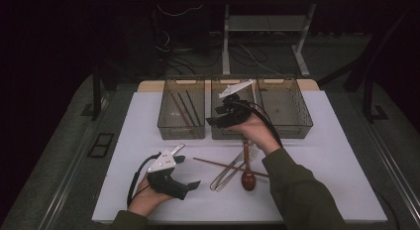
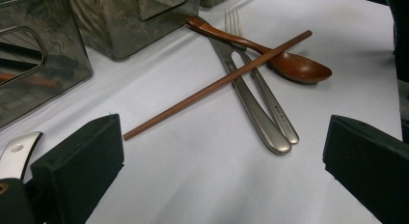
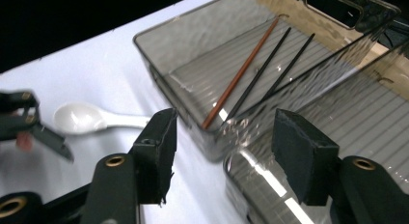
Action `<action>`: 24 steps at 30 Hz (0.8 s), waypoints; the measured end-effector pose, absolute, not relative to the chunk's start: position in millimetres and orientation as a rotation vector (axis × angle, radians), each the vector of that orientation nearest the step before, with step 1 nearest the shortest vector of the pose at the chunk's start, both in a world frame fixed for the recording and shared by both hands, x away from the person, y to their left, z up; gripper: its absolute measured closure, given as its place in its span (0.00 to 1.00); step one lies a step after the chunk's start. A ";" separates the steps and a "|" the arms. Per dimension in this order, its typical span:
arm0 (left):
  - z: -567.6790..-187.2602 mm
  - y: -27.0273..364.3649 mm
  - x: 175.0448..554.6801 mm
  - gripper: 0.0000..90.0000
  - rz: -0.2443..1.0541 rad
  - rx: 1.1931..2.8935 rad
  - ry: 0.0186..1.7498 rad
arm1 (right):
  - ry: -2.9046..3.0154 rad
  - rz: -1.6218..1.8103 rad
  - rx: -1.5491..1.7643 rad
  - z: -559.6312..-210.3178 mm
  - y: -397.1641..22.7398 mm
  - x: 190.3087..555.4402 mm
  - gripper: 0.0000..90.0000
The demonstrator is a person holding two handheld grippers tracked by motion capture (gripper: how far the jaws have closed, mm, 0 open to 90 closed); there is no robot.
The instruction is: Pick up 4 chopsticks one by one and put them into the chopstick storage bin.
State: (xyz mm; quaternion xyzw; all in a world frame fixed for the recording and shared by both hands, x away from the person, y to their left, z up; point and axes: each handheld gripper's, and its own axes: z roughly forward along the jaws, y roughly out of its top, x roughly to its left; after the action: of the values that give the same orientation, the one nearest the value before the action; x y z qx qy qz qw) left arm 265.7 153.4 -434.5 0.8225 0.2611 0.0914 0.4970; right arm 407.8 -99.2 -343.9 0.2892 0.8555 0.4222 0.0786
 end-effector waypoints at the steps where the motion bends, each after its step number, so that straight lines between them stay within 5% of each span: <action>1: -434.7 153.0 265.5 0.00 0.221 1.988 0.634 | 2.564 1.266 0.857 -344.5 -102.8 404.7 0.45; 24: -435.0 151.8 265.2 0.00 0.225 1.998 0.636 | 2.634 1.313 0.825 -370.8 -176.6 351.6 0.39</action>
State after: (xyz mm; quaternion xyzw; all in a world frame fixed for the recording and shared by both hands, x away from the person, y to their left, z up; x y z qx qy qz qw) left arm 265.2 151.8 -435.0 0.8239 0.2624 0.0927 0.4936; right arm 351.6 -176.6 -370.8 0.2696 0.8610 0.4292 0.0427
